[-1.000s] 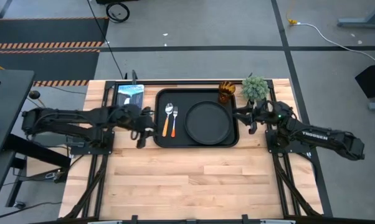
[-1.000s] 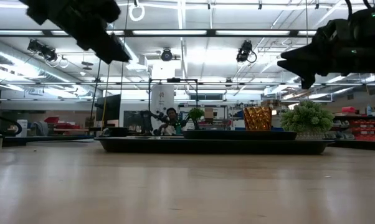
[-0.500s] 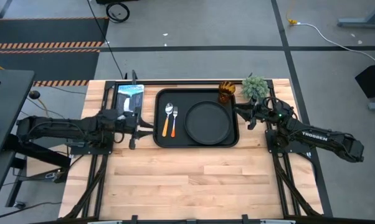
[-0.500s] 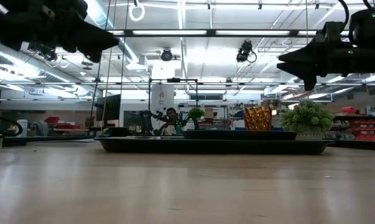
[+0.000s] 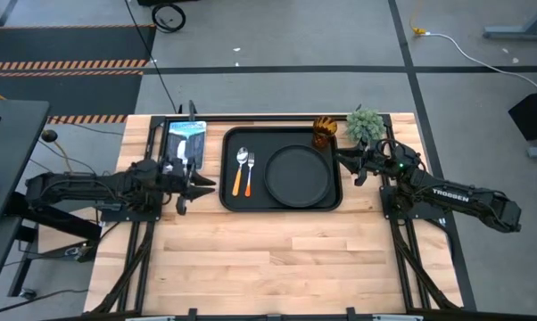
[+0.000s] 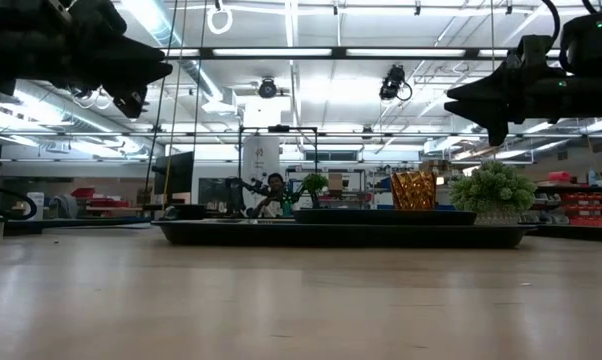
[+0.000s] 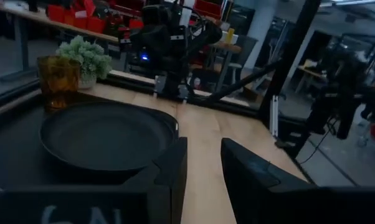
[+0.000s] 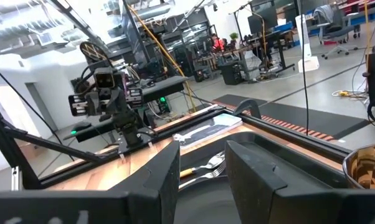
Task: Pick and place plate/cup/fork/spoon on tray
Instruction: Return to Home Position
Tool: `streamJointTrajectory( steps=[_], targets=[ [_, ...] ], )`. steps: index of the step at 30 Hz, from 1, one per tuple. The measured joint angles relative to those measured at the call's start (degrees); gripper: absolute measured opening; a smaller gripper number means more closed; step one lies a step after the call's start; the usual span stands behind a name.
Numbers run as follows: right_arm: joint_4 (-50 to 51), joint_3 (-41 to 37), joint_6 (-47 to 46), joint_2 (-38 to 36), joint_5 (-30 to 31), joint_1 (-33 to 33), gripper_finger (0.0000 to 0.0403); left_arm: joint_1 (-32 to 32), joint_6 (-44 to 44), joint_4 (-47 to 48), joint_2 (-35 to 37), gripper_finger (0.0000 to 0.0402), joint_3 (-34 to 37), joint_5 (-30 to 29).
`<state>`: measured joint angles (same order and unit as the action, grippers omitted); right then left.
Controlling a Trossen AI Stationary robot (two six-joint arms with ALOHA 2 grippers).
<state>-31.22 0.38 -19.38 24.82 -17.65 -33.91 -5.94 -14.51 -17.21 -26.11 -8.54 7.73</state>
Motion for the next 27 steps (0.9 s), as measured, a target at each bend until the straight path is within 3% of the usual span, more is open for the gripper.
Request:
streamJointTrajectory(
  steps=[8, 14, 27],
  targets=[
    [0.0, 0.0, 0.0, 0.02, 0.0, 0.0, 0.0134, 0.0, 11.52, 6.28, -1.14, 0.0105, 0.04, -0.09],
    [0.0, 0.0, 0.0, 0.02, 0.0, 0.02, 0.0134, 0.76, 9.32, 11.57, -0.94, 0.0105, 0.04, -0.22],
    [0.01, 0.0, 0.0, 0.02, 0.0, 0.02, 0.0134, 1.49, 7.7, 26.03, 13.88, 0.0105, 0.02, 1.77]
  ],
)
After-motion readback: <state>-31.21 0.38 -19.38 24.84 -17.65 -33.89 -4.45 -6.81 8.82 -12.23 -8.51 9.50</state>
